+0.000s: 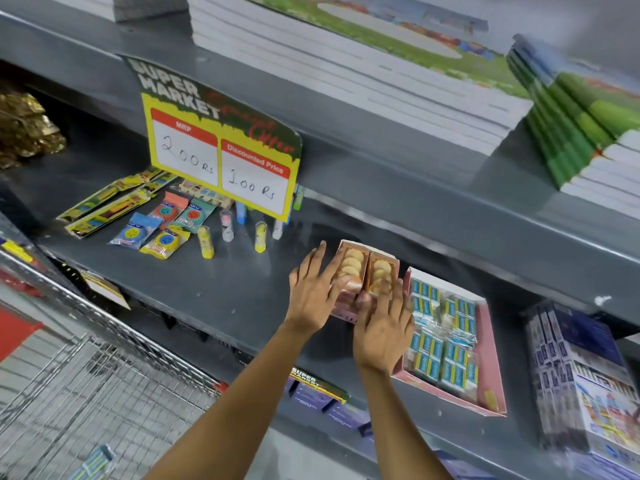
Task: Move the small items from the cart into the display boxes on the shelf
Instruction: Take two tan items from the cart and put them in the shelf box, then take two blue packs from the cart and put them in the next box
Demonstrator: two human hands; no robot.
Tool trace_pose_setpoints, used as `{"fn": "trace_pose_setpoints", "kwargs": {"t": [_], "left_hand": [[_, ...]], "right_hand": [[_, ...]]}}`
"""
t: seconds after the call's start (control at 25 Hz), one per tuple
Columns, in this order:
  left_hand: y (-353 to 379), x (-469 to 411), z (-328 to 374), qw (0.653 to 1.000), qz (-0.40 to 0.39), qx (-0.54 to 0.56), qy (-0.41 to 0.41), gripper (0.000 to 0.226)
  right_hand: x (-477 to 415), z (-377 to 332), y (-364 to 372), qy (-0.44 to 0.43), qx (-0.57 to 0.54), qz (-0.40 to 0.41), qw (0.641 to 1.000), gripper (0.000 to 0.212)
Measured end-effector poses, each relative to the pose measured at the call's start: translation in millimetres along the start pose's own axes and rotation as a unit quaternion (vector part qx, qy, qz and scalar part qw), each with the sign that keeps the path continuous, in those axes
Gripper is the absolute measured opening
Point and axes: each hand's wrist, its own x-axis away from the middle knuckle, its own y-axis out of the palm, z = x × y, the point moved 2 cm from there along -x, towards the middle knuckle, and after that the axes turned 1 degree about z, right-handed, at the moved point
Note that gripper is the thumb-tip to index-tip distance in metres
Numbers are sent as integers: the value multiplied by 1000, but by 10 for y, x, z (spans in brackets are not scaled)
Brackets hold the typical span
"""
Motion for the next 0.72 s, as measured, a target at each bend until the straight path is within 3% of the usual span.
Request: {"fn": "trace_pose_setpoints", "kwargs": {"t": [0.16,0.4,0.56,0.72], "left_hand": [[-337,127,-328,995,95,13,-11,57],[-963,887,-1594,961,193,-10,-199,56],[-1061,1844,-2650,920,203,-70,-328,48],[-763,2860,-3404,867,132,-98,-471,56]], "right_hand": [[38,-367,49,-21,-56,-2,998,58],[582,-1589,385,-208,-179,-70,959,42],[1471,-2197,758,-329,-243,-152,900,34],[2525,-2292,1389,-362,-208,-297,859,37]]}}
